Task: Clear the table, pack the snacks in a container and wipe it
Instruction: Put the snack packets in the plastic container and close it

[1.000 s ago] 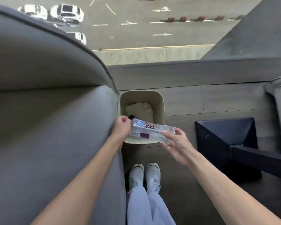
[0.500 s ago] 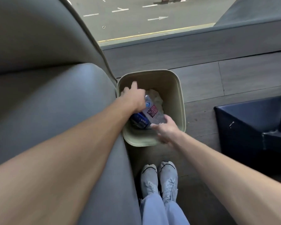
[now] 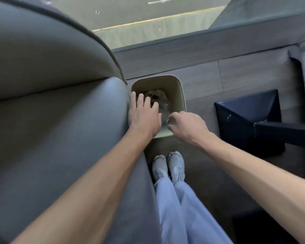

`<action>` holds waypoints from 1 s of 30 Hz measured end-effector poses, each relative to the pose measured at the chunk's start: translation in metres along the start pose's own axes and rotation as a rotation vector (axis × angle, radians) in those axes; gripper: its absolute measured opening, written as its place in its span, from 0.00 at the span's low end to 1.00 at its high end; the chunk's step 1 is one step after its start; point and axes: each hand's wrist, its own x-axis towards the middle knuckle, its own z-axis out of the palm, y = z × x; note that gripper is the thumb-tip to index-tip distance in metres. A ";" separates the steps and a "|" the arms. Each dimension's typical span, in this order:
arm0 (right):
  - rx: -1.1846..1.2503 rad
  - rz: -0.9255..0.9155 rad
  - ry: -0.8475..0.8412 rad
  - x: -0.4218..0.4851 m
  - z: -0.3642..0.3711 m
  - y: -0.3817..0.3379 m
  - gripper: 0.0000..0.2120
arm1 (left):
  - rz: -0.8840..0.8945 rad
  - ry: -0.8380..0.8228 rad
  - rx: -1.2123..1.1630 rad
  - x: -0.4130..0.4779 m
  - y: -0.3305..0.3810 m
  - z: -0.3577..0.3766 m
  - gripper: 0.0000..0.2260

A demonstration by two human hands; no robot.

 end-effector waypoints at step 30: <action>1.398 0.634 0.918 -0.674 -0.138 0.201 0.12 | 0.631 0.038 -0.130 -0.361 0.382 -0.334 0.16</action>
